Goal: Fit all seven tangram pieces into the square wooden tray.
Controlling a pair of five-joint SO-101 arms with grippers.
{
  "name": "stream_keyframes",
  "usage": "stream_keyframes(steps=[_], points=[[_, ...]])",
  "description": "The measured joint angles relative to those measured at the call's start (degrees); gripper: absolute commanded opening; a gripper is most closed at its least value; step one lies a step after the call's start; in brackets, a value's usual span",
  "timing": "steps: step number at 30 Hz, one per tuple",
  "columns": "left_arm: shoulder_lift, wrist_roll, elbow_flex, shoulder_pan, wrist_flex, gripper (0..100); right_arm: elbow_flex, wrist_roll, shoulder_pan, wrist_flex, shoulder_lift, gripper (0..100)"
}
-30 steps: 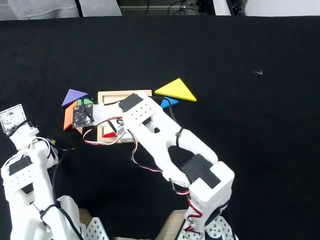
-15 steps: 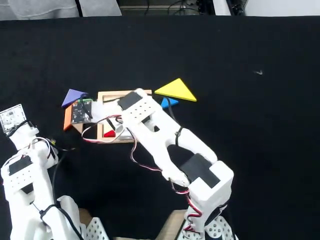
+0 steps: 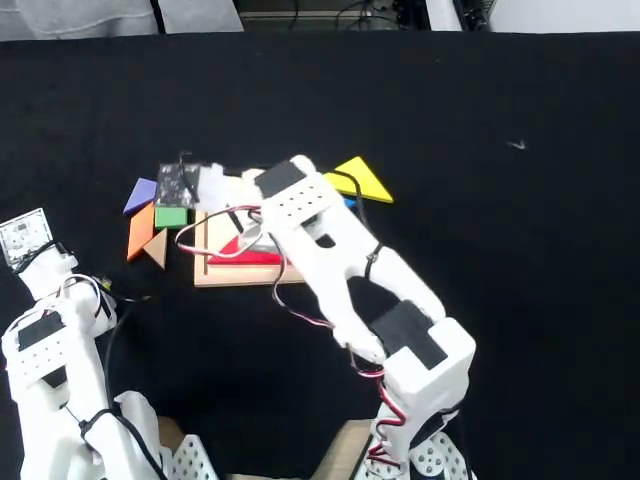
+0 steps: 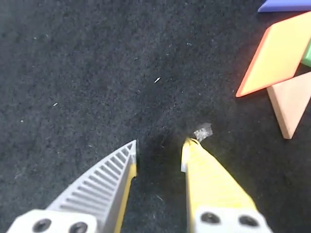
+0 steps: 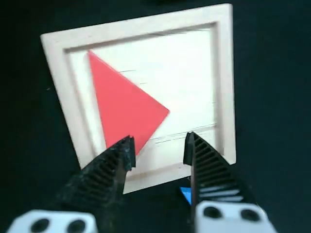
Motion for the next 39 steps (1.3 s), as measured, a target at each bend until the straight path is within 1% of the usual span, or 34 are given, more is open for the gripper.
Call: stream_keyframes(steps=[2,4,5,6,9,12,17,23,29,34,39], points=[[0.00,0.00,0.00,0.09,0.00,16,-0.18,-1.85,0.09,-1.67,0.00,11.6],[0.00,0.00,0.00,0.18,0.00,16,-0.18,-5.01,0.09,-5.36,0.00,1.1],[0.00,0.00,0.00,0.26,0.00,16,-0.18,-7.12,0.09,-7.91,0.35,1.1],[0.00,0.00,0.00,0.35,0.00,16,-0.18,-9.49,0.09,-10.90,1.05,3.3],[0.00,0.00,0.00,0.35,0.00,16,-0.18,-14.86,1.41,-19.08,5.36,1.0],[0.00,0.00,0.00,0.35,0.00,16,-0.18,-15.47,3.52,-22.07,9.58,1.1],[0.00,0.00,0.00,0.35,0.00,16,-5.54,-15.47,5.89,-19.96,15.47,1.1],[0.00,0.00,0.00,0.35,0.00,16,-11.08,-15.47,5.80,-16.88,20.48,1.1],[0.00,0.00,0.00,0.35,0.00,16,-12.75,-15.30,5.71,-12.66,20.84,1.1],[0.00,0.00,0.00,0.35,0.00,16,-13.27,-13.10,4.31,-8.97,20.84,1.1],[0.00,0.00,0.00,0.35,0.00,16,-13.45,-12.66,3.43,-7.74,20.84,1.1]])
